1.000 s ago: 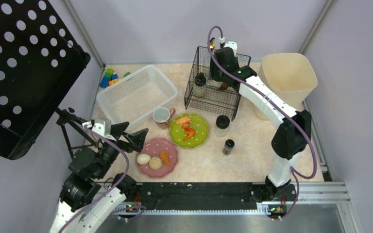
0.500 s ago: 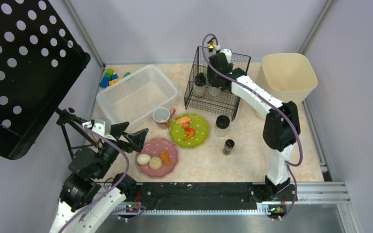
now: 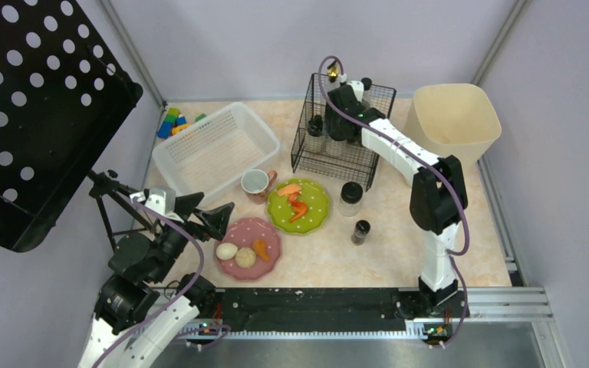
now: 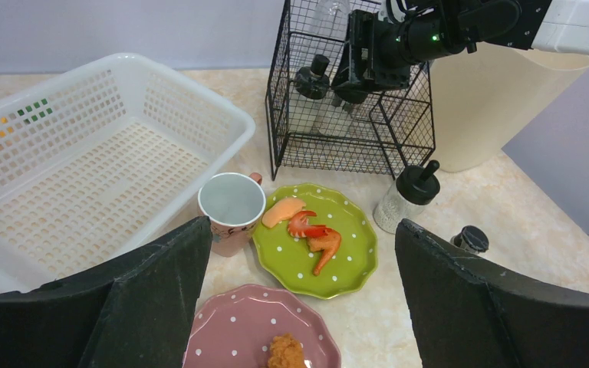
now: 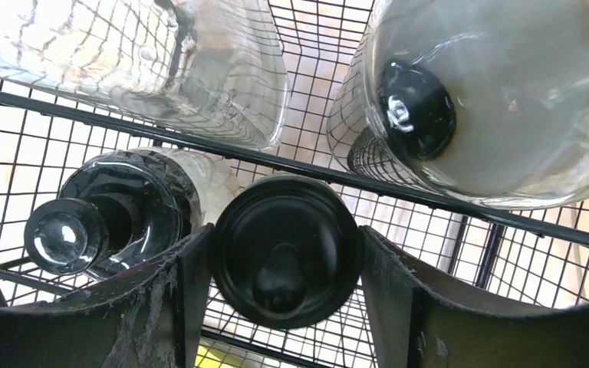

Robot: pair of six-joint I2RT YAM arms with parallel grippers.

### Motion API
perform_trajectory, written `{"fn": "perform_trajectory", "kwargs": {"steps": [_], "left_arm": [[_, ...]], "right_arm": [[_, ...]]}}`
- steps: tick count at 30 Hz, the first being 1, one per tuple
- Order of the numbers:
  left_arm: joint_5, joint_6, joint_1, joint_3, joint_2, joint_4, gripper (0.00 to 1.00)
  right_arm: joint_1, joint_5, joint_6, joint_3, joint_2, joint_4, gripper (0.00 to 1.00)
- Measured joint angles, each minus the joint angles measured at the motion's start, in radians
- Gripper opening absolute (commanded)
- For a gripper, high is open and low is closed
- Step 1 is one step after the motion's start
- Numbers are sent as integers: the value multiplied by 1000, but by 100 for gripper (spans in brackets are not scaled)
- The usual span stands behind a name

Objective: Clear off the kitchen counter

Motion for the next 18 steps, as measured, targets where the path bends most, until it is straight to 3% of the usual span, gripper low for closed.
{"fn": "perform_trajectory", "kwargs": {"steps": [6, 18], "left_arm": [[0, 0, 0, 0, 0, 0, 94], [0, 0, 0, 0, 0, 0, 94]], "right_arm": [[0, -9, 2, 18, 0, -3, 73], [10, -25, -8, 14, -67, -15, 75]]}}
